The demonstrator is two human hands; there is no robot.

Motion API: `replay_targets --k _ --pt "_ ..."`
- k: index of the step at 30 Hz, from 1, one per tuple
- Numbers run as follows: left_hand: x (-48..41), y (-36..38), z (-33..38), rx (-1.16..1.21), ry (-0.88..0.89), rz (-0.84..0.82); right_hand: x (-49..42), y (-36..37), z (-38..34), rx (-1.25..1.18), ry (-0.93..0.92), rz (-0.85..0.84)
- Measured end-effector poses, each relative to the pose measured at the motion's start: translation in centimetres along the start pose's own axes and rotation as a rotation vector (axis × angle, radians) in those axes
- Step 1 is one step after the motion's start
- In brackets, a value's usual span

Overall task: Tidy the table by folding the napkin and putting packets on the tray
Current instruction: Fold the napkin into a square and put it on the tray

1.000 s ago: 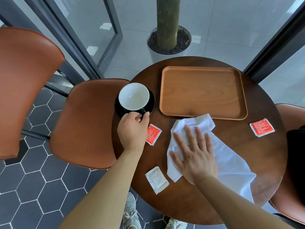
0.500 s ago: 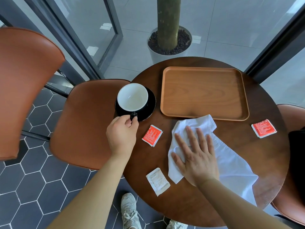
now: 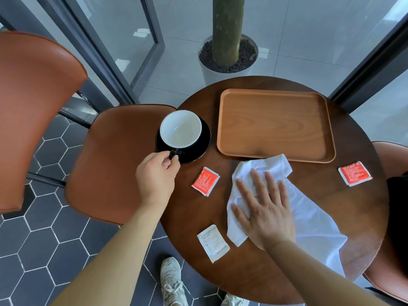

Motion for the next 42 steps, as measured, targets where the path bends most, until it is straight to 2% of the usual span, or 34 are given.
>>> replay_targets --k 22,42 --pt "0.0 -0.5 -0.7 0.033 0.023 0.020 0.0 -0.2 0.0 0.014 0.006 -0.015" --pt "-0.1 -0.6 -1.0 0.043 -0.025 0.008 0.0 -0.2 -0.1 0.021 0.005 -0.016"
Point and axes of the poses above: each hand's wrist, its own x-axis away from the middle knuckle, its own y-axis out of the palm, z = x × y, the point moved 2 cm from there along -x, towards the middle knuckle, and after that the axes turned 7 degrees about x, right-handed, at the moved point
